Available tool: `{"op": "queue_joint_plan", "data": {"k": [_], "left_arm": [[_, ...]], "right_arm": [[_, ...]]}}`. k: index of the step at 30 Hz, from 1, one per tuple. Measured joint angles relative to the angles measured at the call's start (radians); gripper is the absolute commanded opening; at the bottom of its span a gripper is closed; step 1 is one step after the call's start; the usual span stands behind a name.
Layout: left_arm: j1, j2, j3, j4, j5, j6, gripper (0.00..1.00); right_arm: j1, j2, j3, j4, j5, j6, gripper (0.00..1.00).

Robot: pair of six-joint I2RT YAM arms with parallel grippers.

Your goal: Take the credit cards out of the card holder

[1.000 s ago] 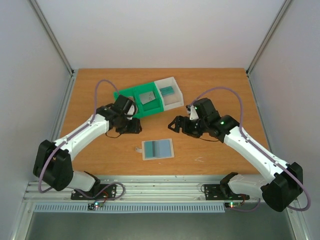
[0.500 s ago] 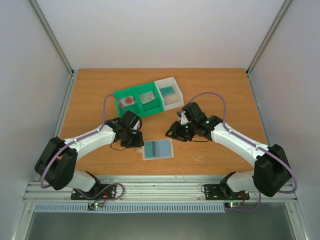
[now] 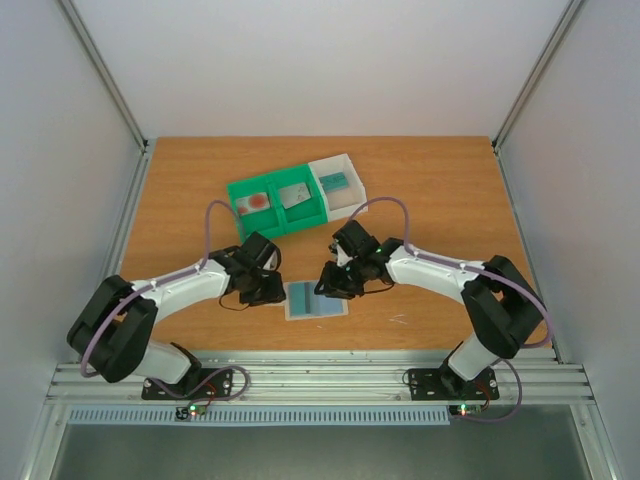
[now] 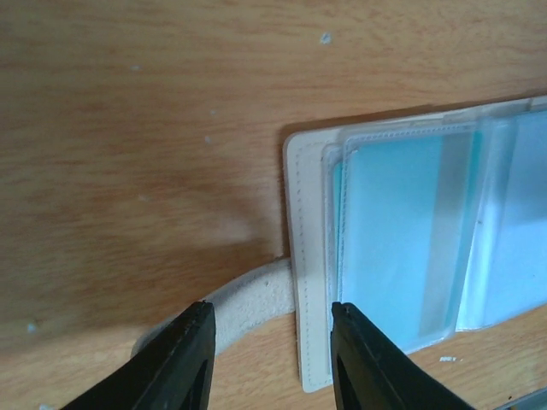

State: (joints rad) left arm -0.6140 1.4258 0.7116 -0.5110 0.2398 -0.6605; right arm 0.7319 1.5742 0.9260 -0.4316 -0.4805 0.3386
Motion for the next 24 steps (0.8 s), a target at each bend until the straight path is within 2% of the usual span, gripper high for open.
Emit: {"op": "queue_joint_plan", "data": {"k": [4, 9, 19, 24], "left_arm": [[-0.004, -0.031, -0.023, -0.001, -0.001, -0.015, 0.29], [-0.004, -0.064, -0.043, 0.006, -0.012, -0.024, 0.23], [-0.004, -0.064, -0.06, 0.016, -0.031, -0.024, 0.2], [-0.004, -0.064, -0.06, 0.017, -0.039, -0.024, 0.2]], "right_arm": [[0.018, 0.058, 0.006, 0.01, 0.007, -0.005, 0.29], [0.02, 0.121, 0.022, 0.035, 0.002, -0.002, 0.25], [0.023, 0.181, 0.048, 0.064, -0.021, 0.001, 0.23], [0.023, 0.199, 0.07, 0.066, -0.022, -0.002, 0.17]]}}
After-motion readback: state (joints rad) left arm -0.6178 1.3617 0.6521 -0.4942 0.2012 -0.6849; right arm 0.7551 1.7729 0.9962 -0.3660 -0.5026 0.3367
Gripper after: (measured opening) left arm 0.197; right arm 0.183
